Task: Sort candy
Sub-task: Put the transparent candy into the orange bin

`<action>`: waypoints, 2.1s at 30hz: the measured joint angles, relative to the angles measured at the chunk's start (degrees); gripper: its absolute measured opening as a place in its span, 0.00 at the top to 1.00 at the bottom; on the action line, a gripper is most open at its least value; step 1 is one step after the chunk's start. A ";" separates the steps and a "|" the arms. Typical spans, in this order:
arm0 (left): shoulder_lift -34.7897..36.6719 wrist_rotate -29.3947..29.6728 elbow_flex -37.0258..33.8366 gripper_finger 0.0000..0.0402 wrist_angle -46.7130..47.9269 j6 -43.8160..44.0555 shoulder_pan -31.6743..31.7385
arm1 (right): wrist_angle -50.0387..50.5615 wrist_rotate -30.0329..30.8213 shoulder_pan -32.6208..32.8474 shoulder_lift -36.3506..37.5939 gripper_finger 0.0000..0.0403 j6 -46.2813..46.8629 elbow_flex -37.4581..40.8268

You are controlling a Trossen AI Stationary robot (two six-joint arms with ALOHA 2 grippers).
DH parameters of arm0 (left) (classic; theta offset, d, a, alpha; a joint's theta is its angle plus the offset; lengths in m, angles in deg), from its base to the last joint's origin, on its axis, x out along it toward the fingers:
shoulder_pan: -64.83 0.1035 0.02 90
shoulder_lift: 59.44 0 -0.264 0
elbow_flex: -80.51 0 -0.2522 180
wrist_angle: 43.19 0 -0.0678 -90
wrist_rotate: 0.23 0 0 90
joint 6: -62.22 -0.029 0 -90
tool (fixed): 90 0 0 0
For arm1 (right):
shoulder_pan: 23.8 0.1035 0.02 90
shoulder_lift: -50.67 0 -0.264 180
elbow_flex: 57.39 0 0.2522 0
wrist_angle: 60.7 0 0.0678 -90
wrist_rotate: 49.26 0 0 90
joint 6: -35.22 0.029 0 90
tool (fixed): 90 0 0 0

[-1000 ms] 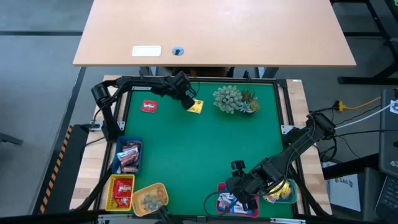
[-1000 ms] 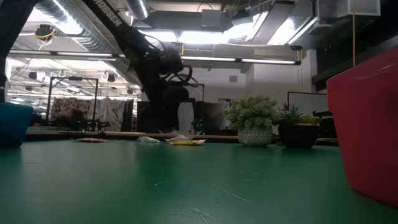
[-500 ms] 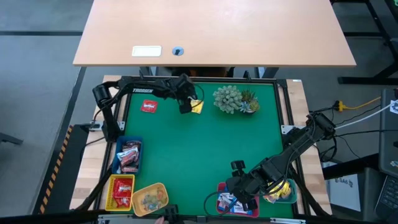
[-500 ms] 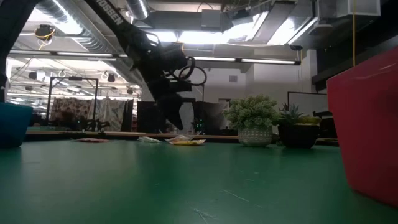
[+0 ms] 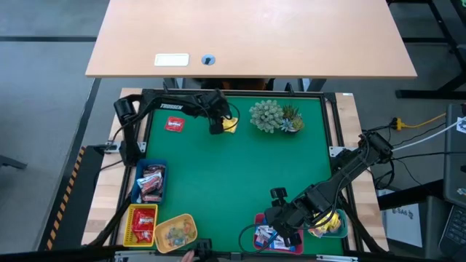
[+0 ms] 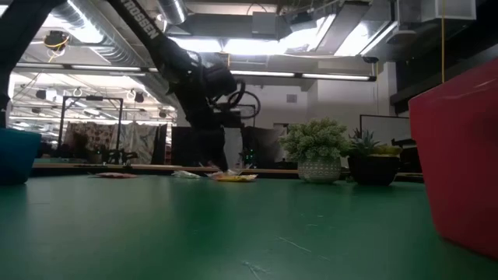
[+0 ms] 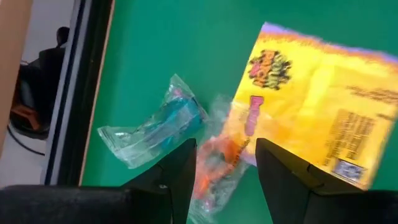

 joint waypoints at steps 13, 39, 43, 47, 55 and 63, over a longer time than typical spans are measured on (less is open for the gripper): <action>-3.58 2.08 0.20 0.64 -1.42 -0.41 -0.04 | 0.07 0.00 0.00 0.00 0.52 0.00 0.00; 4.04 0.01 -0.19 0.81 0.37 16.45 -5.14 | 0.05 0.00 0.00 0.00 0.52 -0.02 0.00; 9.02 -7.06 -0.18 0.81 4.02 23.65 -7.51 | 0.06 0.00 0.00 0.00 0.52 -0.02 0.00; 14.66 -18.33 -0.17 0.82 10.17 30.00 -11.20 | -0.01 0.00 0.00 0.00 0.52 -0.02 0.00; 24.18 -30.94 -0.11 0.82 21.34 41.92 -25.52 | -0.49 0.00 0.00 0.00 0.52 0.00 0.00; 24.71 -28.11 0.03 0.82 22.56 56.25 -46.47 | -1.50 0.00 0.00 0.00 0.52 0.02 0.00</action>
